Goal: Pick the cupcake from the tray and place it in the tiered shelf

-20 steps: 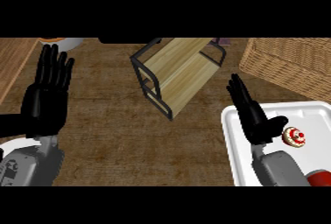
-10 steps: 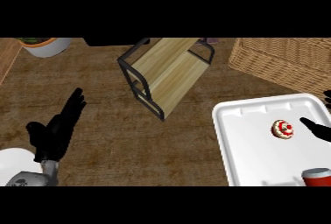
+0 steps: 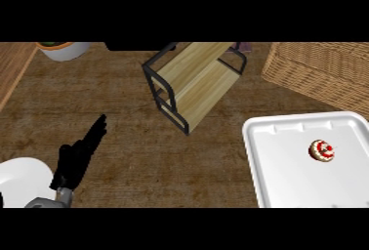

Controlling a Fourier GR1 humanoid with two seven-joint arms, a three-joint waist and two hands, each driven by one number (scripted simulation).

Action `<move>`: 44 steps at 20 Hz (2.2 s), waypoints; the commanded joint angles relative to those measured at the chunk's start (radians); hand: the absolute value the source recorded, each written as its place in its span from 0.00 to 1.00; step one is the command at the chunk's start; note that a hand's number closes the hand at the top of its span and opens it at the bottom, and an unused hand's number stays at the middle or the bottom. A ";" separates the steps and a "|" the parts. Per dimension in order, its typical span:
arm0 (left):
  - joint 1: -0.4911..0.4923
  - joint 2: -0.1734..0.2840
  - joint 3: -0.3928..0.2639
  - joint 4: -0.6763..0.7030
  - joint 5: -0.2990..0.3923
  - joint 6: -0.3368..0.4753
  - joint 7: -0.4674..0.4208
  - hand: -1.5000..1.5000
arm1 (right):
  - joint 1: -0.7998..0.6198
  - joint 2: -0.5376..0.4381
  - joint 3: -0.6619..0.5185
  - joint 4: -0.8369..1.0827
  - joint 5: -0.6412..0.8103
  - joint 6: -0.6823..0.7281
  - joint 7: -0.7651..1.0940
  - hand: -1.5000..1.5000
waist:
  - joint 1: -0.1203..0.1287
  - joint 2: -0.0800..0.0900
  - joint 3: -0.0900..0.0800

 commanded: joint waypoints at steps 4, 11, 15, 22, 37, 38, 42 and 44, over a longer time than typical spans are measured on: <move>0.049 -0.008 -0.006 0.014 -0.010 -0.033 -0.049 0.50 | 0.013 -0.140 0.082 -0.213 0.011 0.153 0.251 0.00 | 0.009 -0.006 -0.004; -0.026 -0.015 0.000 0.024 -0.021 -0.023 -0.001 0.50 | -0.012 -0.318 0.249 -0.379 0.371 -0.005 0.480 0.00 | 0.014 -0.003 -0.006; -0.022 -0.008 0.003 0.016 -0.026 -0.031 0.005 0.50 | -0.069 -0.300 0.334 -0.476 0.504 -0.063 0.714 0.00 | 0.025 -0.004 -0.004; 0.043 -0.036 0.003 -0.020 -0.050 -0.039 0.004 0.50 | -0.192 -0.071 0.460 -0.496 0.604 0.016 0.935 0.00 | 0.025 -0.002 -0.001; 0.003 -0.113 0.062 0.054 -0.117 -0.072 -0.027 0.50 | -0.175 0.107 0.453 -0.471 0.842 0.104 1.109 0.00 | 0.013 -0.002 -0.001; 0.022 -0.107 0.057 -0.028 -0.128 -0.053 0.045 0.50 | -0.112 0.106 0.445 -0.578 0.854 0.094 1.155 0.00 | 0.010 -0.004 -0.001; 0.016 -0.108 0.105 0.022 -0.141 -0.097 -0.003 0.50 | -0.132 0.152 0.408 -0.538 0.918 0.151 1.141 0.00 | 0.011 -0.003 -0.001; -0.029 -0.099 0.137 0.107 -0.133 -0.132 -0.027 0.50 | -0.161 0.153 0.397 -0.446 0.945 0.153 1.080 0.00 | 0.012 -0.002 -0.001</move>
